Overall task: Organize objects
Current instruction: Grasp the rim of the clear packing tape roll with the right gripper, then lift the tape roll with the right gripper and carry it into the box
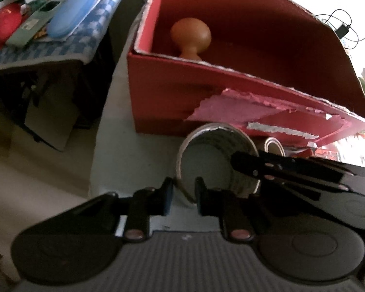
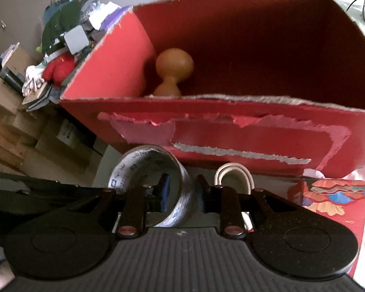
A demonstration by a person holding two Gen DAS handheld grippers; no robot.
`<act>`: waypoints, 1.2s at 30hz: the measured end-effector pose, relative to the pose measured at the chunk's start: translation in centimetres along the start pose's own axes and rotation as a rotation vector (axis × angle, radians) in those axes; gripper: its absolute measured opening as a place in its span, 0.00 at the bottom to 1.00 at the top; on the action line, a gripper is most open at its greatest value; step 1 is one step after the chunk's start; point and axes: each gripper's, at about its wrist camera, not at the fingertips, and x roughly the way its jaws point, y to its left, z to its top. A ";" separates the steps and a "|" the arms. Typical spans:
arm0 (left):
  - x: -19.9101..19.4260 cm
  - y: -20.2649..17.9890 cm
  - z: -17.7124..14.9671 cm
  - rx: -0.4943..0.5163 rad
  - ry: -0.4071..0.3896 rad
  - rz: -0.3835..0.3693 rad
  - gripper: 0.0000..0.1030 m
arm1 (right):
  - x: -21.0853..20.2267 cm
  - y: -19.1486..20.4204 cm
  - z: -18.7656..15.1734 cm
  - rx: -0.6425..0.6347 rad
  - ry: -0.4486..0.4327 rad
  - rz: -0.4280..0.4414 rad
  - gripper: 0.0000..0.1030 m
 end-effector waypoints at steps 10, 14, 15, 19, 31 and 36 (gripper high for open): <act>-1.8 -0.1 -1.3 0.038 -0.041 -0.049 0.14 | -3.1 -0.4 -0.6 0.022 -0.063 0.030 0.14; -4.7 -0.6 -1.8 0.066 -0.089 -0.081 0.14 | -5.8 -0.4 -0.9 0.042 -0.101 0.065 0.14; -5.5 -0.9 -2.0 0.079 -0.105 -0.085 0.14 | -6.7 -0.4 -1.0 0.045 -0.113 0.077 0.14; -9.7 -2.1 -2.7 0.154 -0.186 -0.106 0.14 | -10.6 0.1 -0.9 0.032 -0.183 0.117 0.15; -13.5 -7.2 2.5 0.291 -0.352 -0.181 0.13 | -15.4 -1.1 4.0 -0.024 -0.386 0.033 0.16; -8.9 -9.7 7.2 0.290 -0.289 -0.177 0.11 | -12.5 -4.4 6.9 0.020 -0.339 -0.034 0.16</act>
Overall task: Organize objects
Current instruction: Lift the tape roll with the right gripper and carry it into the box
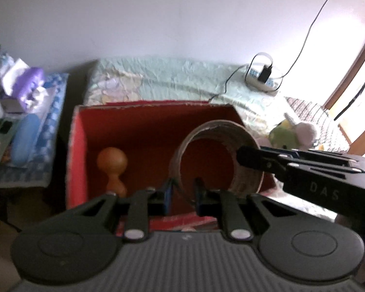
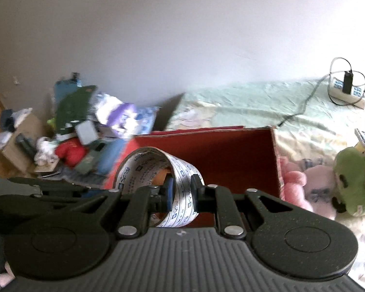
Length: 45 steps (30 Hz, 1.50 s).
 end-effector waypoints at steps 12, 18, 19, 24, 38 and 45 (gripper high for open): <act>13.6 1.1 3.2 -0.017 0.223 0.010 0.11 | 9.5 -5.1 1.5 0.004 0.198 -0.108 0.16; 16.8 1.8 4.2 -0.074 0.275 0.018 0.15 | 11.0 -5.0 2.8 -0.080 0.233 -0.140 0.16; 17.1 2.0 4.3 -0.087 0.281 0.016 0.14 | 11.2 -4.9 2.9 -0.087 0.238 -0.140 0.16; 17.9 2.4 4.4 -0.123 0.318 0.009 0.24 | 11.4 -5.7 3.8 -0.103 0.218 -0.154 0.23; 13.0 4.5 3.6 -0.175 0.165 0.136 0.22 | 11.0 -6.5 4.7 0.000 0.301 0.072 0.18; 10.4 6.5 3.5 -0.163 0.089 0.250 0.19 | 13.3 -2.6 3.5 -0.053 0.374 0.165 0.18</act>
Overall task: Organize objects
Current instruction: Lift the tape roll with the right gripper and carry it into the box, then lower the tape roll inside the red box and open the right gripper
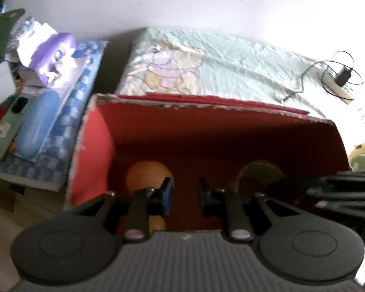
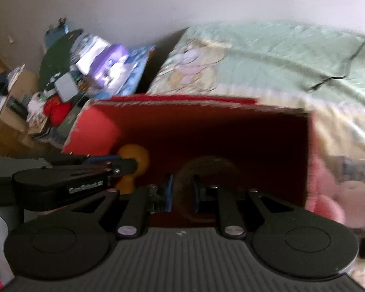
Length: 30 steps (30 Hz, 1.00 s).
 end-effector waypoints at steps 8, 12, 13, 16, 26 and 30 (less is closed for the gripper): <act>2.3 1.8 -0.5 -0.017 0.017 0.134 0.18 | 3.6 1.9 -0.1 -0.005 0.110 0.028 0.18; 2.8 2.0 -0.2 -0.030 0.020 0.127 0.21 | 5.1 1.6 -0.2 -0.002 0.154 -0.023 0.16; 2.9 1.8 -0.2 -0.019 0.020 0.141 0.21 | 5.3 1.6 -0.2 -0.001 0.157 -0.042 0.15; 2.9 1.5 -0.3 -0.008 0.028 0.137 0.21 | 5.5 1.1 -0.4 0.022 0.159 -0.085 0.17; 3.1 1.3 -0.5 -0.016 0.049 0.147 0.24 | 4.7 -1.2 -0.3 0.087 0.091 -0.239 0.21; 3.1 1.2 -0.5 -0.027 0.045 0.179 0.25 | 4.6 -1.0 -0.5 0.073 0.062 -0.250 0.20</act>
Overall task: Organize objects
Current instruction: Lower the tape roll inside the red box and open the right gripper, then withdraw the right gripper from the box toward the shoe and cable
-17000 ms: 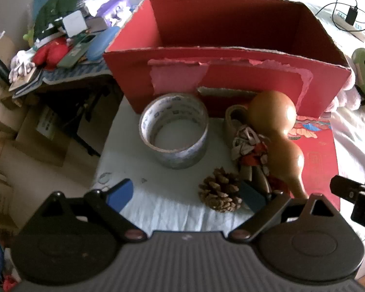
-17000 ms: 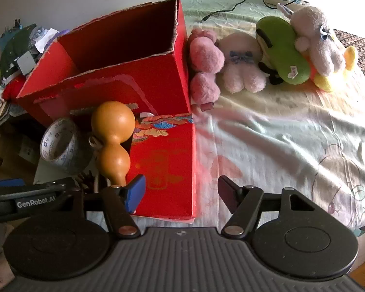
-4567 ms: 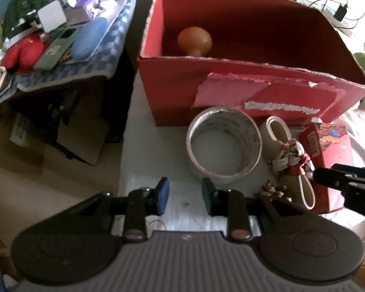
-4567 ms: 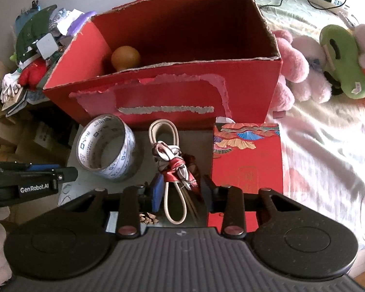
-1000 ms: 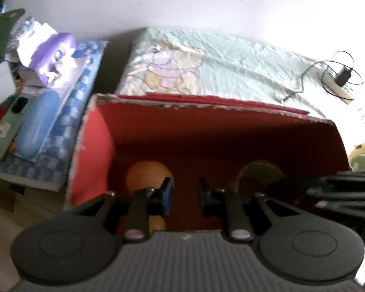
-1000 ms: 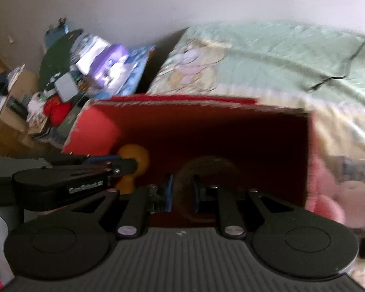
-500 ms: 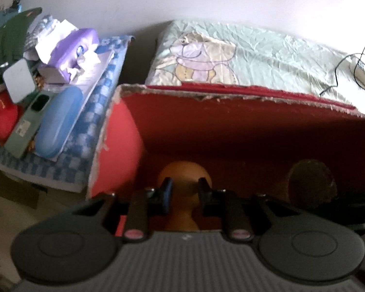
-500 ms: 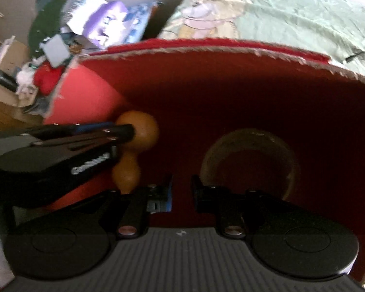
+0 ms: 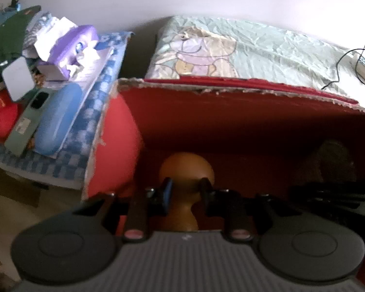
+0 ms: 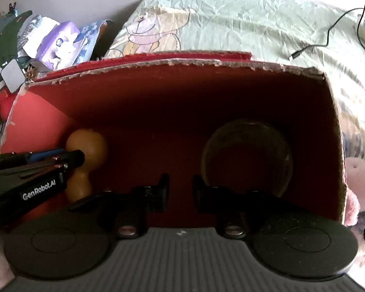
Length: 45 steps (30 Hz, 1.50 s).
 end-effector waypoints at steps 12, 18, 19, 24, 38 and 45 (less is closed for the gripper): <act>-0.1 -0.7 -0.1 0.005 -0.015 0.118 0.24 | -1.1 -0.4 -0.3 0.016 -0.089 0.043 0.22; -0.2 -1.3 -0.2 0.041 -0.035 0.158 0.22 | -2.0 -0.6 -0.7 0.028 -0.140 0.035 0.20; -0.3 -1.3 -0.3 0.040 -0.041 0.150 0.22 | -2.4 -0.8 -0.8 0.039 -0.154 0.039 0.19; -1.5 -1.0 -0.9 0.005 -0.090 0.162 0.19 | -5.4 -1.0 -2.5 0.074 -0.199 -0.016 0.24; -10.5 -3.8 -8.3 0.092 -0.134 0.042 0.26 | -12.7 -0.8 -12.1 0.109 -0.329 -0.088 0.24; -14.4 -3.9 -11.7 0.127 -0.183 0.021 0.27 | -15.1 -0.2 -15.3 0.151 -0.354 -0.098 0.24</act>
